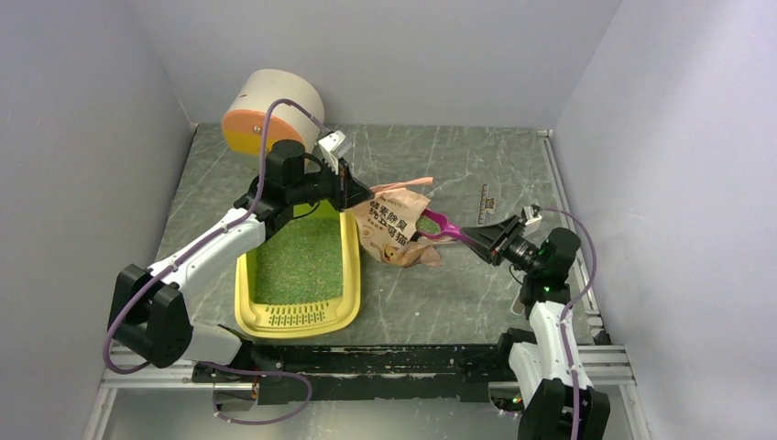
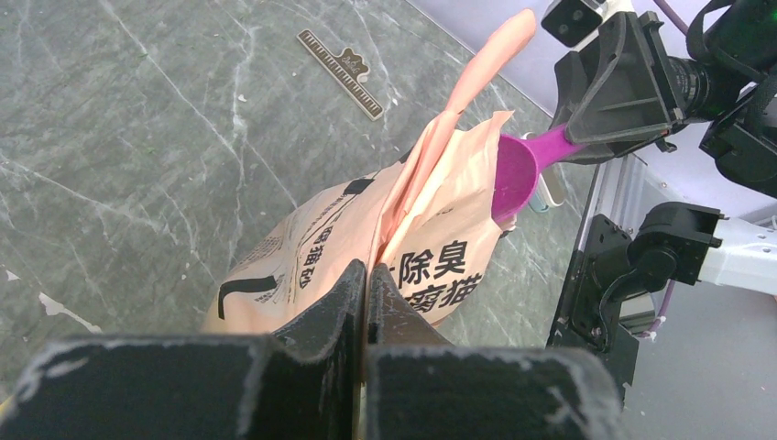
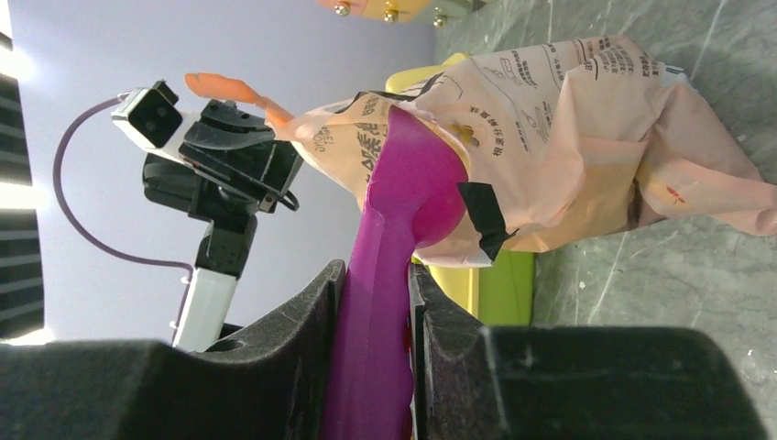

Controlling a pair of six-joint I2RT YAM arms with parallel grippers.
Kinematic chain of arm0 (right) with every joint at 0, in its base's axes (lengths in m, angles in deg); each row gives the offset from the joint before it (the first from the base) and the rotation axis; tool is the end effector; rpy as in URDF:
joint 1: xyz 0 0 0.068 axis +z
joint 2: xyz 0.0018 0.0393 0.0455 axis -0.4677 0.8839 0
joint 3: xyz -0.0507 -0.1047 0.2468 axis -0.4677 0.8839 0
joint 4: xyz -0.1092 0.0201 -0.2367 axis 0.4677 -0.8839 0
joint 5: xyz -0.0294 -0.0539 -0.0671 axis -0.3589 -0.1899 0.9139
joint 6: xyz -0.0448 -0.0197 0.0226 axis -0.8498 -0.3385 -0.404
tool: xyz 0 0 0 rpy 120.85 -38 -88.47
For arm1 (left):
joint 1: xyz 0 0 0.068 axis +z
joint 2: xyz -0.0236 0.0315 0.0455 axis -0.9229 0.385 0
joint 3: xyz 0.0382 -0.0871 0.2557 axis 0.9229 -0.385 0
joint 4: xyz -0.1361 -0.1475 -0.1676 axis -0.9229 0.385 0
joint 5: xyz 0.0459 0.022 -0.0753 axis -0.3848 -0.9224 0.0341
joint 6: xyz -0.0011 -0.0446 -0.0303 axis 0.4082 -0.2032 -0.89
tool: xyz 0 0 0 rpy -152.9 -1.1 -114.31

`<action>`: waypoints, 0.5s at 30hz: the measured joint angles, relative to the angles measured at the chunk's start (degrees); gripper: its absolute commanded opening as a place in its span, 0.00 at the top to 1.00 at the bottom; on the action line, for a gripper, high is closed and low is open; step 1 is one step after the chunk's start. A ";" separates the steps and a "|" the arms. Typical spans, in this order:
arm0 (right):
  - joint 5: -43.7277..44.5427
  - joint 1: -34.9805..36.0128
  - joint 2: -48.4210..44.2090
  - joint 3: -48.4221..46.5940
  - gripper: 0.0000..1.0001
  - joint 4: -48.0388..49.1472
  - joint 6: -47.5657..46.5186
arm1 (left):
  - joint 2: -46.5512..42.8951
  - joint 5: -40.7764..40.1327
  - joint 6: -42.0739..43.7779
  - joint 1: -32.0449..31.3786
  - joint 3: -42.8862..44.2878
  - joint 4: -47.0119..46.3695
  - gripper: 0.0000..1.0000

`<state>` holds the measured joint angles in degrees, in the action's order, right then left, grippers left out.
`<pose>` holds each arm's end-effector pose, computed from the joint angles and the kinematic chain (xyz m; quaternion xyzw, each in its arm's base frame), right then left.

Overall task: Fill the litter box with clean litter
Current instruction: 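Scoop the cat litter from the cat litter bag.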

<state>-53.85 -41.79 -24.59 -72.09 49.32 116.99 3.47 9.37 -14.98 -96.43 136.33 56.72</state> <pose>0.1704 -0.0105 0.2239 0.2188 0.7046 0.6026 0.3042 0.2692 -0.1738 0.3205 0.2919 0.7242 -0.4388 0.4448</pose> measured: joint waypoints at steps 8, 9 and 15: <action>-1.51 -1.49 -2.64 2.49 1.00 2.27 5.09 | 0.00 0.00 0.02 0.00 0.00 0.00 0.95; -1.64 -1.79 -3.10 2.99 1.00 2.71 5.95 | 0.00 0.00 0.02 0.00 0.00 0.00 0.95; -2.25 -4.35 -5.46 6.05 1.00 4.81 11.80 | 0.00 -0.02 0.02 0.00 0.00 0.00 0.95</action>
<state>-56.10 -46.14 -30.06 -66.04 54.12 128.79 3.47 9.34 -14.95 -96.43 136.33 56.72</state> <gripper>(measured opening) 0.301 0.050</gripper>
